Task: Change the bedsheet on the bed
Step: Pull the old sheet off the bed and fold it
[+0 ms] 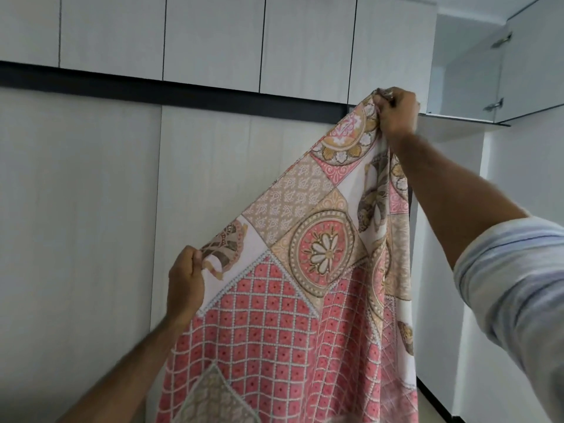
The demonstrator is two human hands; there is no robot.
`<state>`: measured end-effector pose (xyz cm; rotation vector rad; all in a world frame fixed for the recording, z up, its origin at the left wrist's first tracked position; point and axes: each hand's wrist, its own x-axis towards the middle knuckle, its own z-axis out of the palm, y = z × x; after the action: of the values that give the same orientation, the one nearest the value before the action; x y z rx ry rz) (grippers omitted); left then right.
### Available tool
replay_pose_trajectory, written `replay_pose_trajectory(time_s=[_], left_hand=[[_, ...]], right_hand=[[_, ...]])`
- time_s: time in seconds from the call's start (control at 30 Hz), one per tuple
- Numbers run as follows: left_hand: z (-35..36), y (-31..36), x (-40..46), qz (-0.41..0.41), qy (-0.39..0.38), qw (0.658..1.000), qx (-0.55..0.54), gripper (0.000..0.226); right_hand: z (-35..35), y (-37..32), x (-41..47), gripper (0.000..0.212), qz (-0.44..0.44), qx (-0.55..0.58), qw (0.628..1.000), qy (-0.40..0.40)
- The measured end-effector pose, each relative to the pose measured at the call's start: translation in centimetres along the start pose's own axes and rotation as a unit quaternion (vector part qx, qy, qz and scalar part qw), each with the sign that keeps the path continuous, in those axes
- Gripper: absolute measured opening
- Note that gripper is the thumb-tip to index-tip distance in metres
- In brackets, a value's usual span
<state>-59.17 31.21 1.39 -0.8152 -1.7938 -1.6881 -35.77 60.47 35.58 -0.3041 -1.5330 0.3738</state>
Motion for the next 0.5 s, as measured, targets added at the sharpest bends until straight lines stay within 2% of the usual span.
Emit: replay_pose_trajectory(time_s=[0.2, 0.33, 0.43, 0.5], left_hand=[[-2.9, 0.6, 1.8, 0.099, 0.039, 0.988, 0.111, 0.022], [-5.8, 0.8, 3.7, 0.182, -0.005, 0.971, 0.154, 0.028], [-8.2, 2.4, 5.2, 0.243, -0.037, 0.949, 0.197, 0.024], [-8.9, 3.3, 6.1, 0.214, -0.027, 0.957, 0.193, 0.015]], right_hand=[[-0.9, 1.1, -0.6, 0.028, 0.022, -0.011, 1.0, -0.014], [-2.0, 1.6, -1.2, 0.023, 0.028, 0.006, 0.999, -0.023], [-3.1, 0.9, -1.1, 0.015, 0.027, 0.09, 0.995, -0.017], [-4.0, 0.0, -0.5, 0.016, 0.006, 0.172, 0.985, -0.011]])
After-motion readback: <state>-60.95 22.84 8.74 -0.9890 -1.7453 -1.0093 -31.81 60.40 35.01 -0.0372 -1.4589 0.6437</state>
